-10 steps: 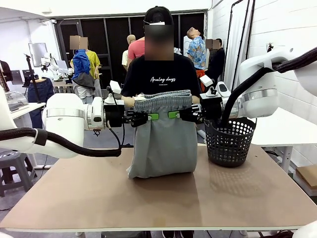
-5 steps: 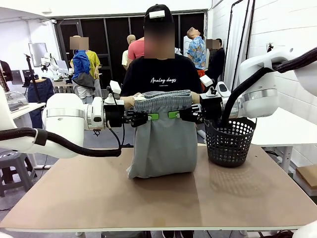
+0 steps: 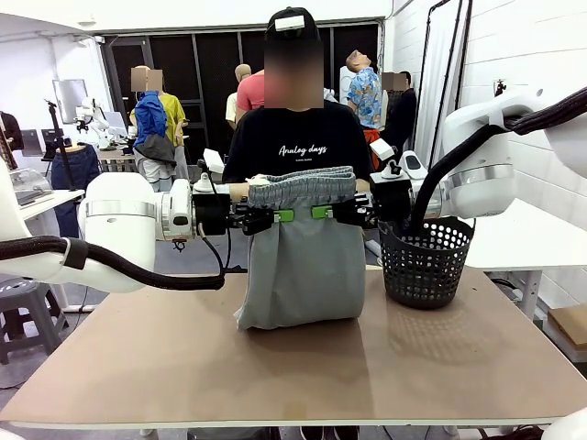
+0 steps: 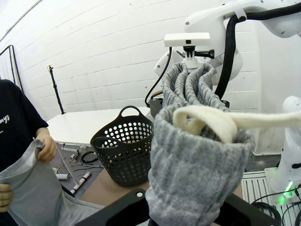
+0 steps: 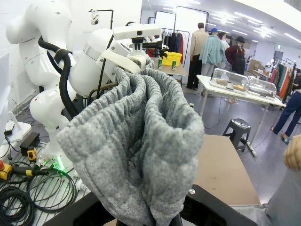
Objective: Fold the training pants.
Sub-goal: Release the ends of the Training pants and then grab the overlapped ends.
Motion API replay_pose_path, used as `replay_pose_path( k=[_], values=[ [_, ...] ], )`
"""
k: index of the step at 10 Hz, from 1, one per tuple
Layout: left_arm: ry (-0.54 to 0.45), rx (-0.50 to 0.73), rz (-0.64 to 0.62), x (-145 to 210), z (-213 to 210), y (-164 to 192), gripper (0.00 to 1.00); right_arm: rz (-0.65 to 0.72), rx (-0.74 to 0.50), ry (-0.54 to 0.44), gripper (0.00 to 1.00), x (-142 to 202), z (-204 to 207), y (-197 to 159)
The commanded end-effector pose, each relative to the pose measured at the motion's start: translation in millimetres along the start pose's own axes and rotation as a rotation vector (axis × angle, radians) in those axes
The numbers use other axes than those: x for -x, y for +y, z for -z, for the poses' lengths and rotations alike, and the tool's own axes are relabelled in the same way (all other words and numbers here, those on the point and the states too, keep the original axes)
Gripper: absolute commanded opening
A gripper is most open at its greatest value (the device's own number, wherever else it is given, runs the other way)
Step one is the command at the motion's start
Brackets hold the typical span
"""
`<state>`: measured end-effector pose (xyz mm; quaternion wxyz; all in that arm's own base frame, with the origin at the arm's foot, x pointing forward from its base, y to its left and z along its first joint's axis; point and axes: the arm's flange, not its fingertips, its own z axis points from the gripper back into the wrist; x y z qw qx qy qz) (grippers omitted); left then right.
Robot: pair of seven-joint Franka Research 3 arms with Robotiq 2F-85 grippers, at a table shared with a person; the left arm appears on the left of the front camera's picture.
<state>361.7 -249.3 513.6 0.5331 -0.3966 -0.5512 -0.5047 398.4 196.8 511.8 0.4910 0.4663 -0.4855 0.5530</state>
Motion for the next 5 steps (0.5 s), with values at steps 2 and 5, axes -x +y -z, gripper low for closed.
replay_pose_path(
  k=[2, 5],
  values=[
    [-0.006, -0.014, -0.008, -3.5, 1.6, -2.3, 0.0, -0.005, -0.006, -0.013, 0.0, -0.3, -2.1, 4.1],
    [-0.006, -0.014, -0.008, -3.5, 1.6, -2.3, 0.0, -0.005, -0.006, -0.013, 0.0, -0.3, -2.1, 4.1]
  ],
)
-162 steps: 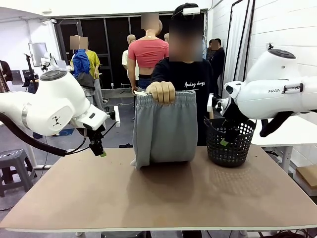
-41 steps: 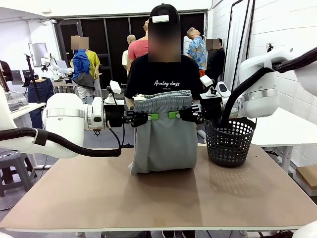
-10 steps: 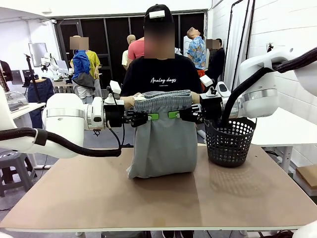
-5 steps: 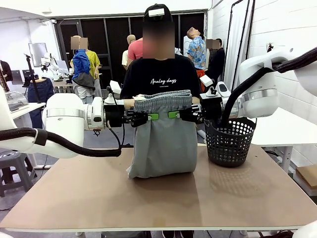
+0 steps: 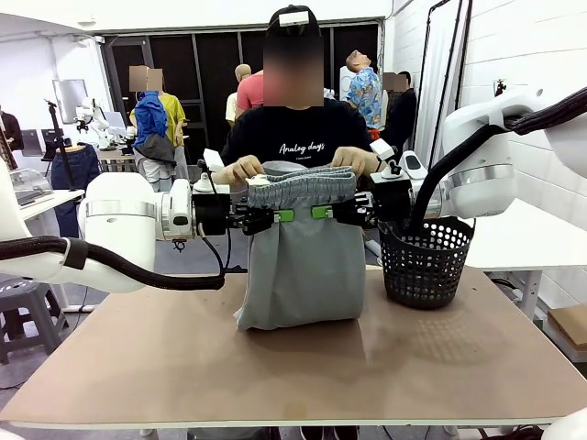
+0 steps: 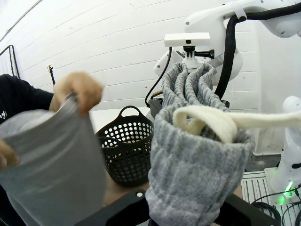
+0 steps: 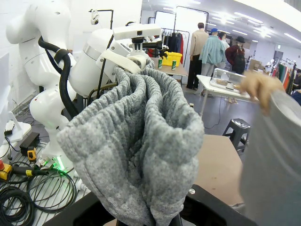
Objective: Fold the training pants.
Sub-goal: Release the ends of the Training pants and then grab the overlapped ends.
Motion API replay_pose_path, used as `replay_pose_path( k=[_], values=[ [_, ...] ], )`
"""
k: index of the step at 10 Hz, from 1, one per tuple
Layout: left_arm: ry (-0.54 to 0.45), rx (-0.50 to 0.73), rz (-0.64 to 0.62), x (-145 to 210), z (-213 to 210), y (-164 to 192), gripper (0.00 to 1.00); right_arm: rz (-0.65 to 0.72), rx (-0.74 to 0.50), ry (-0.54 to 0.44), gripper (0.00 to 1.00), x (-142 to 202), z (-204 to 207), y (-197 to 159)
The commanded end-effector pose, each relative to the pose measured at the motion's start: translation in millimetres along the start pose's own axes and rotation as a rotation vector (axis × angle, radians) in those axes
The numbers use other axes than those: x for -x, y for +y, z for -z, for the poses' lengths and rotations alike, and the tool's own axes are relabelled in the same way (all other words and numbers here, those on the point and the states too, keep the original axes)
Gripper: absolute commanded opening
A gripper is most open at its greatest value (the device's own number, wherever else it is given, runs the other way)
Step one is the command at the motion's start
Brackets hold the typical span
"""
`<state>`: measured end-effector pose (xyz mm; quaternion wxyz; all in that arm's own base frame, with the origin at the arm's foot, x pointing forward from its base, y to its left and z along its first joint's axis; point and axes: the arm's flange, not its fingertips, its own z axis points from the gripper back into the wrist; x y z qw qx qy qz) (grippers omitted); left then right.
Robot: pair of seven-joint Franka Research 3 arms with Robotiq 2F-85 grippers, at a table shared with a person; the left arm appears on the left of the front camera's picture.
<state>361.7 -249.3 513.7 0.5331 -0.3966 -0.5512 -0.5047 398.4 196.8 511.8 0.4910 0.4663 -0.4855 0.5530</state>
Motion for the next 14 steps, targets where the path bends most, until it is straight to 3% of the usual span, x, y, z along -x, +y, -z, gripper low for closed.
replay_pose_path(
  k=[1, 14],
  values=[
    [-0.006, -0.014, -0.008, -3.5, 1.6, -2.3, 0.0, -0.005, -0.006, -0.013, 0.0, -0.3, -2.1, 4.1],
    [-0.006, -0.014, -0.008, -3.5, 1.6, -2.3, 0.0, -0.005, -0.006, -0.013, 0.0, -0.3, -2.1, 4.1]
  ],
)
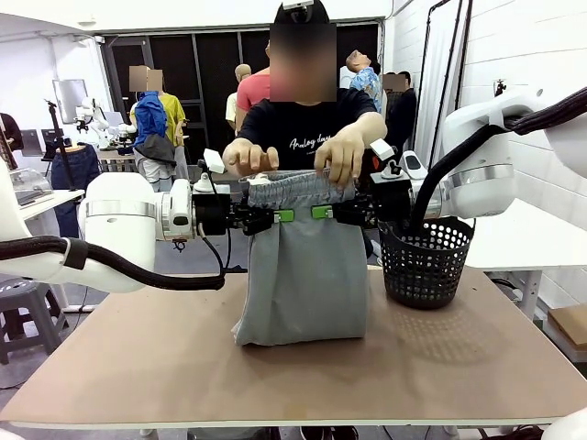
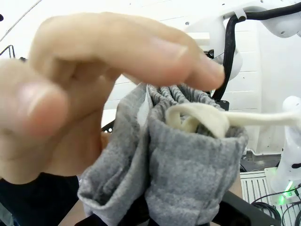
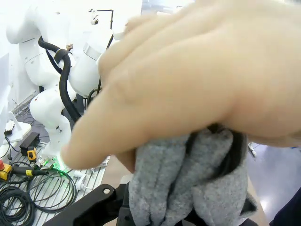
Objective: Fold the training pants.
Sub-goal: Release the ends of the Training pants and then grab the overlapped ends.
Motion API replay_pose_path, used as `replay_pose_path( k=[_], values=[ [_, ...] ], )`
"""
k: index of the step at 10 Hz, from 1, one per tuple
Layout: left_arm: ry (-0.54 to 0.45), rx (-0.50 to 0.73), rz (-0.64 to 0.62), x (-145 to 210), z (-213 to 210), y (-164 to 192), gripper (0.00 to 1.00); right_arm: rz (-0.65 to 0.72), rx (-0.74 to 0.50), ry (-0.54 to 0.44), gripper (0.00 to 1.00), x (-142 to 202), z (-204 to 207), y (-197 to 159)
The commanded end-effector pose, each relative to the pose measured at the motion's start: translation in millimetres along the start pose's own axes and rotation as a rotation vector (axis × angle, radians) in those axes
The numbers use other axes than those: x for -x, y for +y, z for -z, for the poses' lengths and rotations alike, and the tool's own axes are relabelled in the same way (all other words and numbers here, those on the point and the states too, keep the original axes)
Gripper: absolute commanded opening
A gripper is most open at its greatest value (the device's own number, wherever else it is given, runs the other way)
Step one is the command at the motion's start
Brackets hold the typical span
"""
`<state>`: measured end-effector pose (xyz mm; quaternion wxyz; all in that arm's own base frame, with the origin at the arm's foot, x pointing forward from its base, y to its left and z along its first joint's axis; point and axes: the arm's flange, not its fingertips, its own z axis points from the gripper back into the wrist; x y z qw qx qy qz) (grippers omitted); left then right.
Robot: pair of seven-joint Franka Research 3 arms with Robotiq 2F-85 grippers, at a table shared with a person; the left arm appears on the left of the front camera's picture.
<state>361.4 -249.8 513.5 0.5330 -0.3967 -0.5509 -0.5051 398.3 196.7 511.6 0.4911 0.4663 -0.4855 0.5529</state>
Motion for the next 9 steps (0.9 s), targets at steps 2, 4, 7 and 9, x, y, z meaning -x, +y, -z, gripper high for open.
replay_pose_path(
  k=[2, 4, 7, 9],
  values=[
    [-0.006, -0.015, -0.008, -3.5, 1.2, -2.0, 0.0, -0.006, -0.006, -0.013, 0.0, -0.5, -2.0, 4.0],
    [-0.006, -0.015, -0.008, -3.5, 1.2, -2.0, 0.0, -0.006, -0.006, -0.013, 0.0, -0.5, -2.0, 4.0],
    [-0.006, -0.015, -0.008, -3.5, 1.2, -2.0, 0.0, -0.006, -0.006, -0.013, 0.0, -0.5, -2.0, 4.0],
    [-0.006, -0.015, -0.008, -3.5, 1.2, -2.0, 0.0, -0.006, -0.006, -0.013, 0.0, -0.5, -2.0, 4.0]
  ],
)
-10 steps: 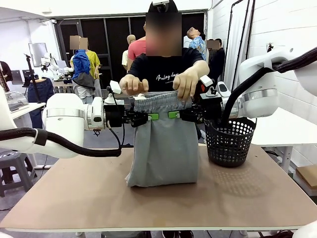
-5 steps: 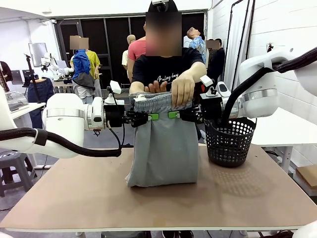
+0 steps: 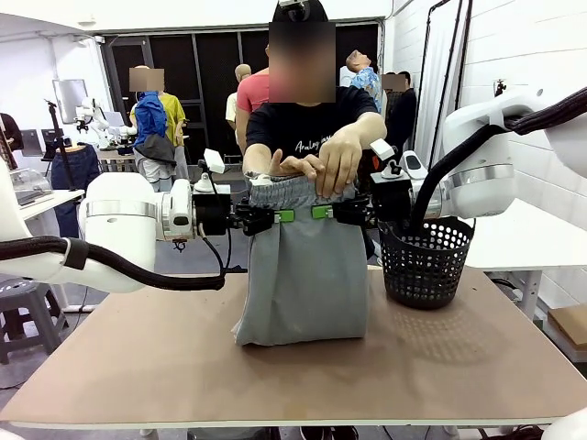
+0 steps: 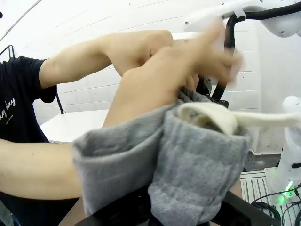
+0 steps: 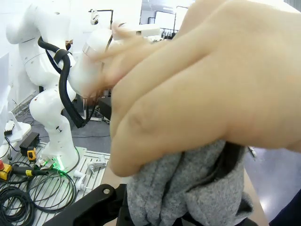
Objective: Fold the training pants.
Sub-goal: Release the ends of the Training pants and then grab the overlapped ends.
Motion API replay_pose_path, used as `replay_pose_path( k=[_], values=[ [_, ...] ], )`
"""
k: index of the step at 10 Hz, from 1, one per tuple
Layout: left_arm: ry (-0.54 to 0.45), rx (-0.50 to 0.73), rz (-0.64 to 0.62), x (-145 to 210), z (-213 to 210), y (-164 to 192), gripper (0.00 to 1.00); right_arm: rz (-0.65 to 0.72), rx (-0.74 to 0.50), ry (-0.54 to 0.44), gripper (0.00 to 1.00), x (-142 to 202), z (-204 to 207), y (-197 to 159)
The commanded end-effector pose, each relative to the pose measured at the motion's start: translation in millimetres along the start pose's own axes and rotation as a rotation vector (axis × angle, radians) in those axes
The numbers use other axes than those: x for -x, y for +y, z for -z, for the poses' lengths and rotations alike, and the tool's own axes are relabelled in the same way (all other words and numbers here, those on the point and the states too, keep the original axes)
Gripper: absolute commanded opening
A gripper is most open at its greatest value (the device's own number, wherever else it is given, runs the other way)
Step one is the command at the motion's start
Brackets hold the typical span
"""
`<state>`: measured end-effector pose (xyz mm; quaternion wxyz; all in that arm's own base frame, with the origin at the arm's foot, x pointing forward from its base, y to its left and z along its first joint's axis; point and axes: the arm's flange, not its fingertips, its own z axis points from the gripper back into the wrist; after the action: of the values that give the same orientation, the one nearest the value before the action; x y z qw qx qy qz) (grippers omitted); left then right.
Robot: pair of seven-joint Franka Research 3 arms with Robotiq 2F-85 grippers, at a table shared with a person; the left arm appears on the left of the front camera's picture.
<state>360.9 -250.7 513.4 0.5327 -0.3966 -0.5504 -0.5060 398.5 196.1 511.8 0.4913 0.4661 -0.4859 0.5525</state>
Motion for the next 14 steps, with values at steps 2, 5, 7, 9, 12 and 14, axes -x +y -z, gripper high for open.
replay_pose_path(
  k=[2, 5, 7, 9, 12, 14],
  values=[
    [-0.007, -0.017, -0.009, -3.5, 0.4, -1.3, 0.0, -0.006, -0.007, -0.013, 0.0, -0.4, -1.5, 4.2],
    [-0.007, -0.017, -0.009, -3.5, 0.4, -1.3, 0.0, -0.006, -0.007, -0.013, 0.0, -0.4, -1.5, 4.2],
    [-0.007, -0.017, -0.009, -3.5, 0.4, -1.3, 0.0, -0.006, -0.007, -0.013, 0.0, -0.4, -1.5, 4.2],
    [-0.007, -0.017, -0.009, -3.5, 0.4, -1.3, 0.0, -0.006, -0.007, -0.013, 0.0, -0.4, -1.5, 4.2],
    [-0.007, -0.017, -0.009, -3.5, 0.4, -1.3, 0.0, -0.006, -0.007, -0.013, 0.0, -0.4, -1.5, 4.2],
    [-0.007, -0.017, -0.009, -3.5, 0.4, -1.3, 0.0, -0.006, -0.007, -0.013, 0.0, -0.4, -1.5, 4.2]
  ],
)
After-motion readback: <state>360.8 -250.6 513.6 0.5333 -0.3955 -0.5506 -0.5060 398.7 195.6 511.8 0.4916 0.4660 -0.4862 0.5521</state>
